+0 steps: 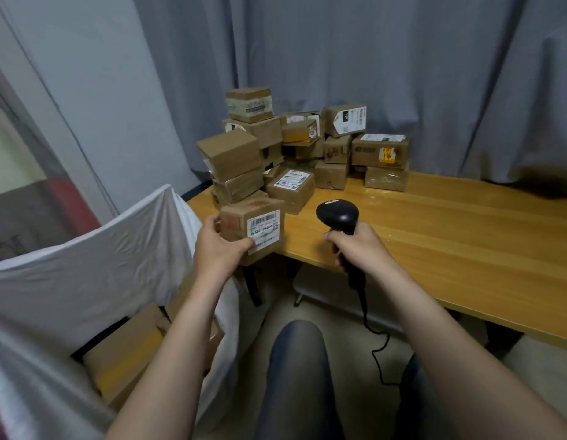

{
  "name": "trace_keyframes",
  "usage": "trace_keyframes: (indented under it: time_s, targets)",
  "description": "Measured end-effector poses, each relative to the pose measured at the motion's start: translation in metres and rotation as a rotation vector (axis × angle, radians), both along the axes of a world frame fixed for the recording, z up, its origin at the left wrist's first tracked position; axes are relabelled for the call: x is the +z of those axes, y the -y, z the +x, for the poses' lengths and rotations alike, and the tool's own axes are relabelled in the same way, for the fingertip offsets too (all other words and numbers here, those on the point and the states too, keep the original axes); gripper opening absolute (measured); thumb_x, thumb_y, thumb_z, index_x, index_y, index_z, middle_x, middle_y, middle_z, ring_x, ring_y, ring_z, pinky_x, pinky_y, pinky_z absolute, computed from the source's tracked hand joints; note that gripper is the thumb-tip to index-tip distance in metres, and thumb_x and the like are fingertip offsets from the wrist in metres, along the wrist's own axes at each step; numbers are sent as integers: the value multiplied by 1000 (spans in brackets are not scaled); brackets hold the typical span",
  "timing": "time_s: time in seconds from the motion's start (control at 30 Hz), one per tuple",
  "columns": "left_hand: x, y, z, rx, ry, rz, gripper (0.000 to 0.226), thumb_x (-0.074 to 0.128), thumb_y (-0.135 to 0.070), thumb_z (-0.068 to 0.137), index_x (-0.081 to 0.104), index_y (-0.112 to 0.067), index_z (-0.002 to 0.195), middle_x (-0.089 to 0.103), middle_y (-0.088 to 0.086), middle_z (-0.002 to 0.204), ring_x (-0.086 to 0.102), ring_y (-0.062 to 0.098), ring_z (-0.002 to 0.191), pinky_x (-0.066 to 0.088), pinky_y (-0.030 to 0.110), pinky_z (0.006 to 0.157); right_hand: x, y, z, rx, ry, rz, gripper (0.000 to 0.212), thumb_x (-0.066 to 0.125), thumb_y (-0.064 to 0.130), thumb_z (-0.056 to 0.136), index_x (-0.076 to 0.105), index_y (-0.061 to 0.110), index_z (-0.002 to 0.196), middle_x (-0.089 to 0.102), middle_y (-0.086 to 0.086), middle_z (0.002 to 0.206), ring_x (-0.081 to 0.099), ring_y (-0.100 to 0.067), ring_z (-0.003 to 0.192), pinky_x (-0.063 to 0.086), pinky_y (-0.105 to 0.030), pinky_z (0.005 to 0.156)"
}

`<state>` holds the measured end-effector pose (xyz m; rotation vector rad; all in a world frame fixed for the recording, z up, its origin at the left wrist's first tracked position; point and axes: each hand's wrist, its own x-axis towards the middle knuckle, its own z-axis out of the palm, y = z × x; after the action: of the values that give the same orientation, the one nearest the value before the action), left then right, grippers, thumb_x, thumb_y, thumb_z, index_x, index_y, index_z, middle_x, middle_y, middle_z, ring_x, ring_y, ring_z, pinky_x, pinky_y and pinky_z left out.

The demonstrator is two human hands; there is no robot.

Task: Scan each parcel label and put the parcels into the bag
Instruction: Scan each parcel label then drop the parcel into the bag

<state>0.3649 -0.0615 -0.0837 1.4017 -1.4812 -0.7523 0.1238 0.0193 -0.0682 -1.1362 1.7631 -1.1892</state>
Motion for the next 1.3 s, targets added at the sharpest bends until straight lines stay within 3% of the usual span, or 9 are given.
trace_keyframes:
  time_s: [0.17, 0.3, 0.43, 0.63, 0.77, 0.9, 1.0, 1.13, 1.3]
  targets:
    - [-2, 2, 67, 190, 73, -101, 77, 91, -28, 70, 52, -26, 137, 62, -1, 132, 63, 15, 114, 60, 44, 92, -8, 17, 17, 26, 49, 38, 16, 67, 21, 98, 66, 7, 91, 61, -8, 73, 59, -21, 57, 50, -33, 53]
    - [-9, 4, 103, 422, 287, -81, 68, 83, -37, 71, 53, -23, 131, 56, 7, 131, 57, 31, 119, 50, 59, 100, -15, 31, 33, 55, 65, 65, 16, 67, 21, 97, 67, 6, 95, 61, -9, 75, 59, -21, 57, 50, -33, 53]
    - [-23, 11, 124, 492, 432, 30, 74, 80, -38, 75, 50, -18, 139, 53, 15, 135, 50, 42, 125, 42, 60, 106, -21, 43, 45, 87, 63, 88, 19, 69, 22, 97, 69, 4, 97, 62, -9, 76, 59, -20, 56, 50, -33, 53]
    - [-50, 33, 135, 482, 540, 94, 71, 84, -25, 78, 44, -17, 137, 50, 18, 141, 46, 45, 129, 34, 61, 109, -25, 54, 55, 91, 65, 110, 19, 69, 21, 97, 70, 3, 98, 63, -8, 74, 59, -19, 56, 49, -33, 53]
    - [-68, 54, 136, 411, 697, 139, 45, 80, -24, 80, 47, -19, 111, 47, 19, 132, 43, 43, 125, 34, 58, 107, -30, 61, 57, 93, 79, 134, 18, 69, 21, 97, 69, 4, 102, 64, -6, 74, 58, -19, 56, 49, -32, 53]
    - [-75, 71, 133, 268, 743, 299, 28, 68, -22, 91, 58, -24, 118, 42, 13, 140, 37, 39, 131, 33, 53, 110, -35, 67, 58, 92, 81, 142, 19, 69, 22, 97, 68, 5, 105, 65, -7, 76, 58, -18, 55, 49, -30, 50]
    - [-74, 79, 128, 251, 754, 357, 33, 62, -23, 94, 61, -24, 126, 44, 11, 144, 38, 39, 134, 33, 52, 112, -35, 70, 57, 91, 81, 142, 17, 69, 22, 98, 68, 6, 105, 65, -7, 77, 58, -18, 55, 49, -30, 51]
    - [-62, 80, 113, 239, 751, 287, 40, 66, -28, 91, 58, -32, 130, 48, 5, 142, 44, 33, 132, 38, 51, 109, -33, 70, 53, 84, 82, 141, 19, 69, 22, 98, 69, 4, 103, 65, -8, 77, 59, -19, 56, 49, -31, 52]
    - [-37, 83, 79, 181, 721, 213, 53, 72, -29, 87, 53, -29, 135, 47, 8, 144, 44, 35, 133, 44, 53, 106, -24, 64, 42, 62, 83, 121, 20, 69, 22, 97, 70, 3, 102, 65, -8, 77, 59, -19, 56, 50, -31, 51]
